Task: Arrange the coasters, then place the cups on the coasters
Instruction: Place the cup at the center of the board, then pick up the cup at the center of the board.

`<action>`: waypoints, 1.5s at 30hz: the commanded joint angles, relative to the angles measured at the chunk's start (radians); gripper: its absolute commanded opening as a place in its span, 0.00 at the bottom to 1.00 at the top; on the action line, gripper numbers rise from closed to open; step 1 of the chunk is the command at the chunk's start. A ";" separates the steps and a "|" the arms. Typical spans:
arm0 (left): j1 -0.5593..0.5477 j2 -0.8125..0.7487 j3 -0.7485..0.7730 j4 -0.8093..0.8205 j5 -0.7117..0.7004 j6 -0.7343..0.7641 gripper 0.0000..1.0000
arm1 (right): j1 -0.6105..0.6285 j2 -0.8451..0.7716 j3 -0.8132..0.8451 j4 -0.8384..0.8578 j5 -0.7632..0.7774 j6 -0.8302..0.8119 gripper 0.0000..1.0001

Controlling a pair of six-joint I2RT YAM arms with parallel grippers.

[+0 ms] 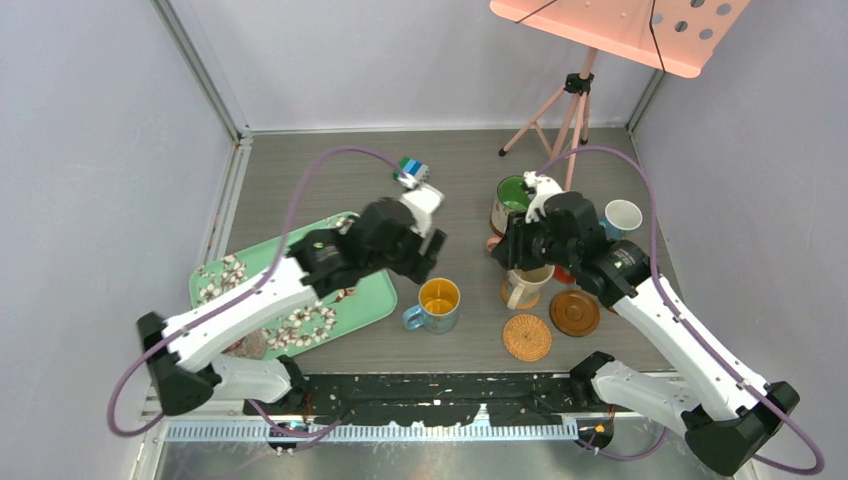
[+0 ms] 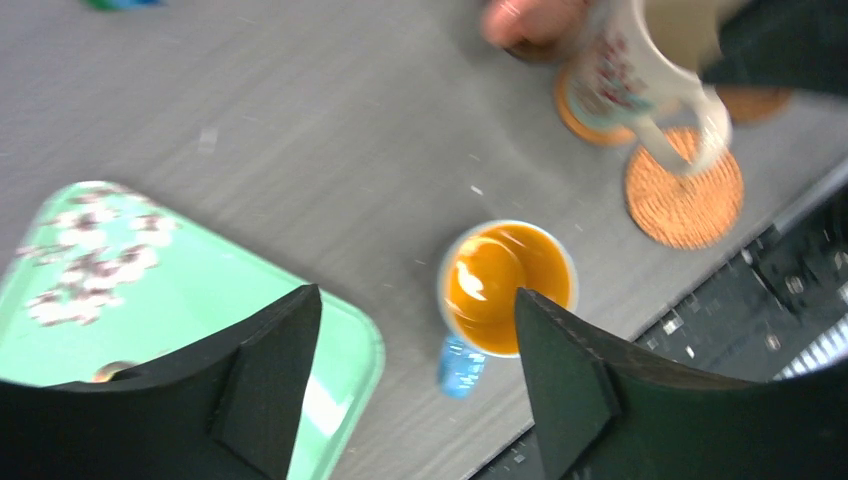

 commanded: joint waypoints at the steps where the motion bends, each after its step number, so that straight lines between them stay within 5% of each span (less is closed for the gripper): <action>1: 0.077 -0.193 -0.043 -0.045 -0.145 0.107 0.87 | 0.154 0.020 -0.036 0.058 0.114 0.123 0.40; 4: 0.081 -0.318 -0.096 -0.049 -0.246 0.192 0.99 | 0.256 0.070 -0.049 0.066 0.163 0.151 0.42; 13: 0.081 -0.482 -0.334 -0.037 -0.386 0.277 0.99 | 0.344 0.213 -0.044 0.074 0.264 0.190 0.46; 30: 0.081 -0.544 -0.362 -0.037 -0.439 0.282 0.99 | 0.366 0.342 -0.102 0.161 0.320 0.465 0.47; 35: 0.081 -0.540 -0.360 -0.040 -0.455 0.280 0.99 | 0.373 0.386 -0.090 0.163 0.339 0.458 0.38; 42: 0.081 -0.529 -0.362 -0.044 -0.486 0.276 0.99 | 0.373 0.380 -0.025 0.114 0.406 0.368 0.08; 45: 0.081 -0.528 -0.362 -0.045 -0.501 0.277 0.99 | 0.371 0.366 0.007 0.100 0.407 0.329 0.05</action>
